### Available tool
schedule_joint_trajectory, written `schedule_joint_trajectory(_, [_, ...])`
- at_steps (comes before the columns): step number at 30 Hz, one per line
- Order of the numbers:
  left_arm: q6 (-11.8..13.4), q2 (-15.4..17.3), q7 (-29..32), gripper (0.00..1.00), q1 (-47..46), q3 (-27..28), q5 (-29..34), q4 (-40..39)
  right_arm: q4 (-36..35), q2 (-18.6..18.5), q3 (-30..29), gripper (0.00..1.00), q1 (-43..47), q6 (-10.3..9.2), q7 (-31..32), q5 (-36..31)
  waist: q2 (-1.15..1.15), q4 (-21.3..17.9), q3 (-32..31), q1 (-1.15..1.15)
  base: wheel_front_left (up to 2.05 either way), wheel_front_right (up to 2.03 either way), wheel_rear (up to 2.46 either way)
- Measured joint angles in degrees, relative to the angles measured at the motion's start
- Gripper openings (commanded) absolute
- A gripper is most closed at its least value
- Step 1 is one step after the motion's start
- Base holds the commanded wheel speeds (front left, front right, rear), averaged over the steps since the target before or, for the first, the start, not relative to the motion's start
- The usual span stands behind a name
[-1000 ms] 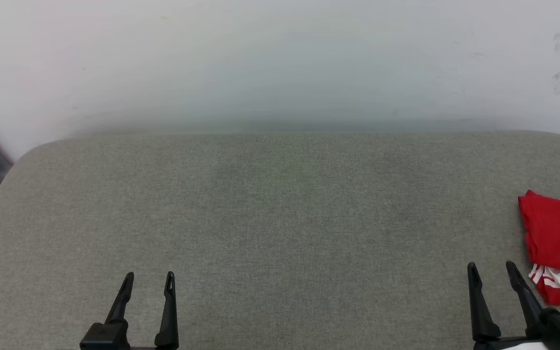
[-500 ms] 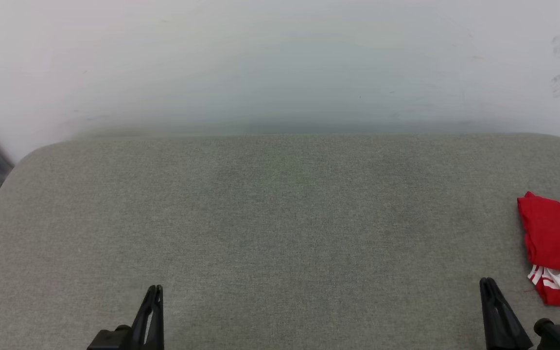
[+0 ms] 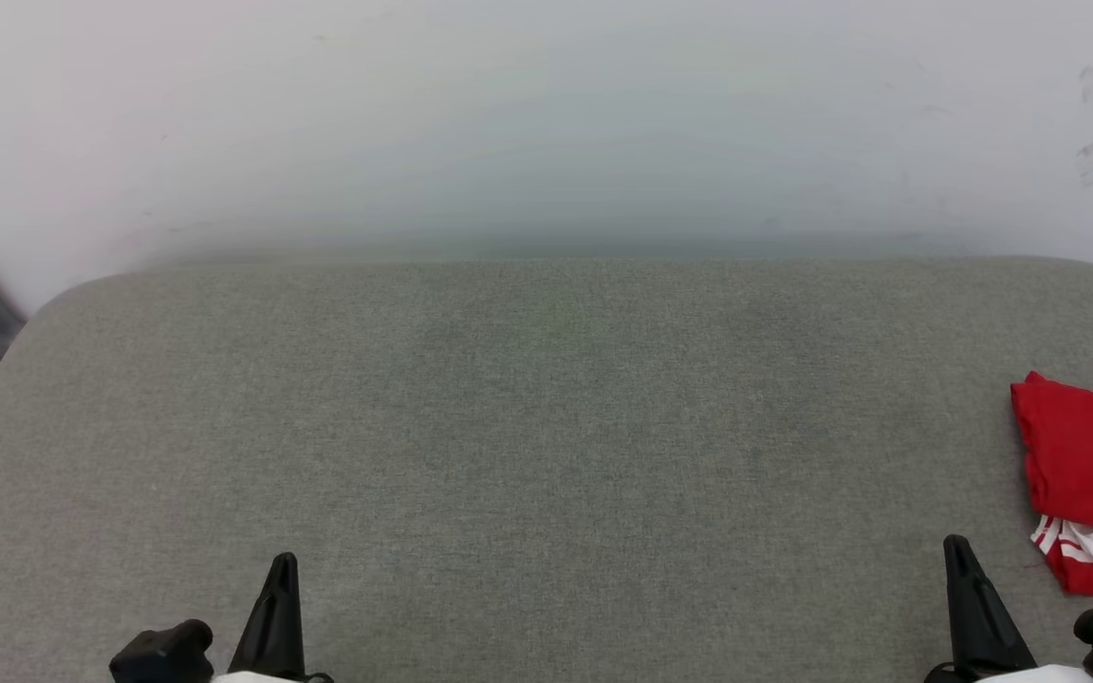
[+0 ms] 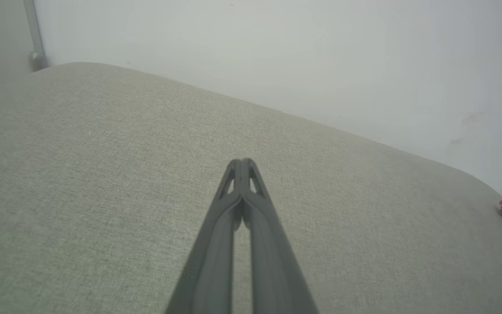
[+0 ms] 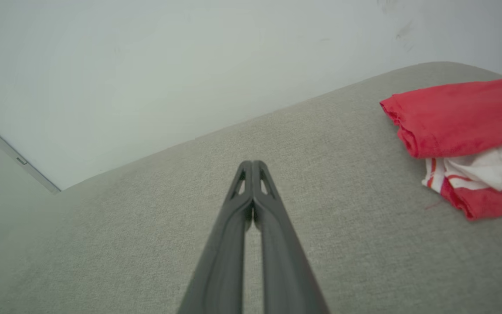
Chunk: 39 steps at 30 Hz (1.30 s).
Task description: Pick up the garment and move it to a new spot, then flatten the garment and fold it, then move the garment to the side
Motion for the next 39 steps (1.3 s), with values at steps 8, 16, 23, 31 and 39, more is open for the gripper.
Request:
schedule_joint_trajectory(8, [-0.53, 0.0, 1.91, 0.0, -1.44, 0.56, -8.12, 0.91, 0.73, -0.15, 0.03, 0.0, -1.32, 0.0, 1.66, 8.11, 0.0, -0.12, 0.18, 0.0, 0.0, 0.0, 0.0])
schedule_joint_trajectory(16, [-1.01, 0.0, 3.8, 0.0, -2.71, 1.36, -15.58, 1.68, 1.52, -0.31, 0.02, 0.0, -2.77, 0.0, 3.44, 15.38, 0.0, -0.24, 0.35, 0.0, 0.0, 0.0, 0.0])
schedule_joint_trajectory(23, [-1.37, 0.0, 5.28, 0.0, -3.84, 1.78, -21.6, 2.38, 2.16, -0.41, -0.03, 0.0, -3.7, -0.01, 4.71, 21.09, 0.0, -0.34, 0.51, 0.0, 0.0, 0.0, 0.0])
schedule_joint_trajectory(31, [-1.65, 0.0, 6.8, 0.0, -5.03, 2.24, -28.0, 3.1, 2.7, -0.48, -0.11, 0.0, -5.05, -0.01, 6.13, 27.31, 0.0, -0.46, 0.68, 0.0, 0.0, 0.0, 0.0])
schedule_joint_trajectory(39, [-2.04, 0.0, 8.25, 0.0, -6.15, 2.79, -33.82, 3.68, 3.26, -0.53, -0.25, 0.0, -6.25, -0.01, 7.57, 32.92, 0.0, -0.57, 0.85, 0.0, 0.0, 0.0, 0.0])
